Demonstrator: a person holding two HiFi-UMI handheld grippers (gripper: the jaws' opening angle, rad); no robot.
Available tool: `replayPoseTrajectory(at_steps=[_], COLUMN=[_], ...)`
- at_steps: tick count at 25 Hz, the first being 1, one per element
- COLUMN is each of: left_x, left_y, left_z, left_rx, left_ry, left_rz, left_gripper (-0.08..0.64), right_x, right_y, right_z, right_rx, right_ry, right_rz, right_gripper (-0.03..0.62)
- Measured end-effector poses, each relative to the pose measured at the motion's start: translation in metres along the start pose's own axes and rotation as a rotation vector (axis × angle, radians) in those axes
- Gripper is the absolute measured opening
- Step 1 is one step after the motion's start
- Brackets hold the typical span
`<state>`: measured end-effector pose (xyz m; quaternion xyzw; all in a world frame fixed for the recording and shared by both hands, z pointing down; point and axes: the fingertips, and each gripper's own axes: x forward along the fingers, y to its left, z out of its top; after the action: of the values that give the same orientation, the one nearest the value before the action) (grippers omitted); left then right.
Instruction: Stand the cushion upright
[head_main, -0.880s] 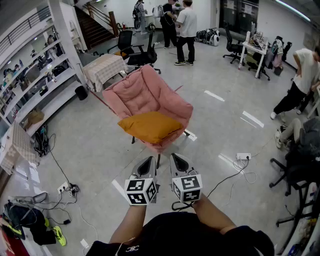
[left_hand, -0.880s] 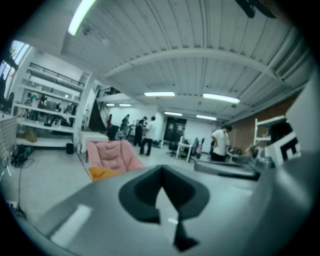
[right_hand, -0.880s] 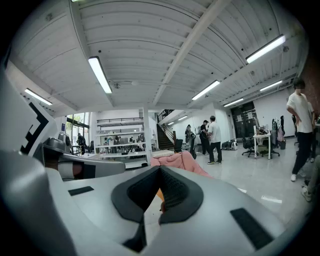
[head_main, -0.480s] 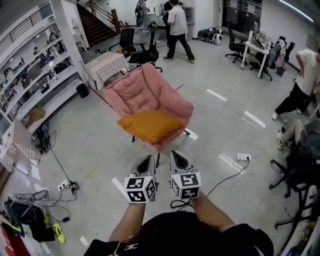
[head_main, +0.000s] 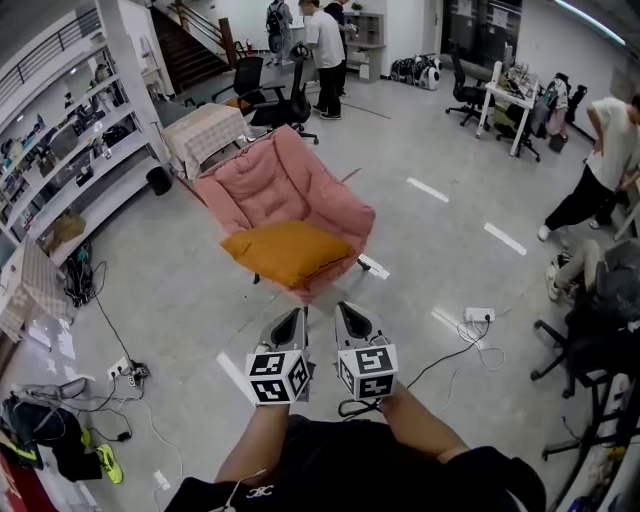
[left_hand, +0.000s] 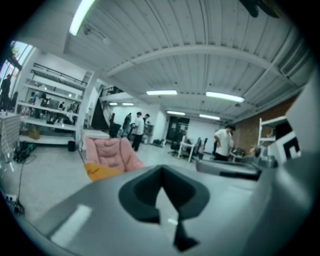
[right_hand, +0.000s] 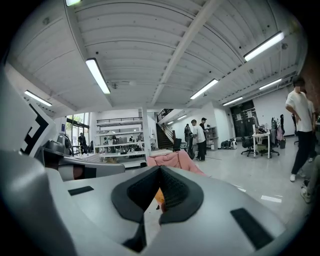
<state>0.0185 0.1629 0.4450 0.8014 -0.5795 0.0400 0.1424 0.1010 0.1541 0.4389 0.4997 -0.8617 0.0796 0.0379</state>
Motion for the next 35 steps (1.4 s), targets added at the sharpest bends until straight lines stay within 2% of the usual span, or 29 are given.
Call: replayPoseTrajectory(at_steps=[5,12,20,25,35], left_x=[0.016,0.036,0.064,0.08,0.126], left_y=[-0.011,-0.021,0.002,0.015,0.064], left_z=[-0.012,-0.008,-0.009,-0.004,0.005], left_rx=[0.012,0.036,0.005,0.015,-0.02], left_ry=[0.025,0.037,0.032,0.029,0.046], left_rz=[-0.004,-0.041,-0.043,-0.046,-0.015], left_gripper=[-0.002,-0.002,-0.002,-0.002,-0.002], right_x=[-0.002,0.007,0.034,0.058,0.128], right_y=[-0.023,-0.035,-0.041,-0.05,-0.051], right_z=[-0.001,-0.002,-0.014,-0.009,-0.014], right_rx=[-0.008,0.006,-0.059,-0.03,-0.043], right_ry=[-0.005,0.003,0.034,0.032,0.08], right_rz=[-0.016,-0.018,-0.027,-0.035,0.0], right_gripper=[-0.003,-0.003,-0.003,-0.002,-0.003])
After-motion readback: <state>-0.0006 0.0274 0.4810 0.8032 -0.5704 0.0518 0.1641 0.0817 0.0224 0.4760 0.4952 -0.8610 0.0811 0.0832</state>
